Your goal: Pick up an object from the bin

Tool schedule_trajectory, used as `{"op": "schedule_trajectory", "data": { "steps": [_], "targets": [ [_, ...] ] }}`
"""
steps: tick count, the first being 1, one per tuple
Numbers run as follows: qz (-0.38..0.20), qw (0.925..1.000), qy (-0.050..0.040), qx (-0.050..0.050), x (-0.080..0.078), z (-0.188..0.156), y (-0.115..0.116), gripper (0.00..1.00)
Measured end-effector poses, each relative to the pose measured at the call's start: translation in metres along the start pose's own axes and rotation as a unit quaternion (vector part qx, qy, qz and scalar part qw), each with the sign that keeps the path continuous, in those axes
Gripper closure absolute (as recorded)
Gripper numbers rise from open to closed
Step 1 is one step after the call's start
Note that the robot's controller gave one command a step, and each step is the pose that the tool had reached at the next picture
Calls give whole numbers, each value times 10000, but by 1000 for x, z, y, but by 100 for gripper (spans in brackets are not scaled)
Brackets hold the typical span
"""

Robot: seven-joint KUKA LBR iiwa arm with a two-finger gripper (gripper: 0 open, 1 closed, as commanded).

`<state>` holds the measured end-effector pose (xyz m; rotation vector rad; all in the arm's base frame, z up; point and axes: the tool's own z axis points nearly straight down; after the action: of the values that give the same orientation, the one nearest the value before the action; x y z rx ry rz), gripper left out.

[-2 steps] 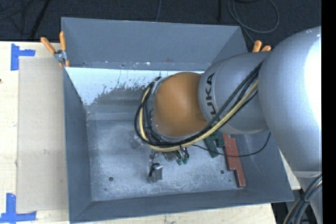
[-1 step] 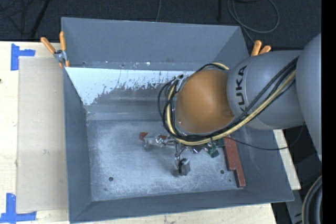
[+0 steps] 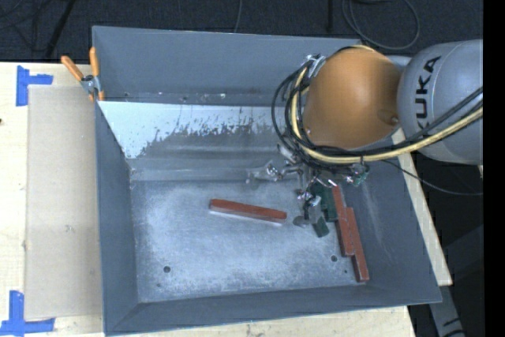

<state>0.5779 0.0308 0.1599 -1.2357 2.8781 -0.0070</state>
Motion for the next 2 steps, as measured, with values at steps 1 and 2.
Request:
{"op": "schedule_trajectory", "data": {
  "steps": [1,2],
  "targets": [
    [442,9990,49,-67,-35,91,-3,0],
    [466,9989,38,-48,-35,87,-5,100]
  ]
}}
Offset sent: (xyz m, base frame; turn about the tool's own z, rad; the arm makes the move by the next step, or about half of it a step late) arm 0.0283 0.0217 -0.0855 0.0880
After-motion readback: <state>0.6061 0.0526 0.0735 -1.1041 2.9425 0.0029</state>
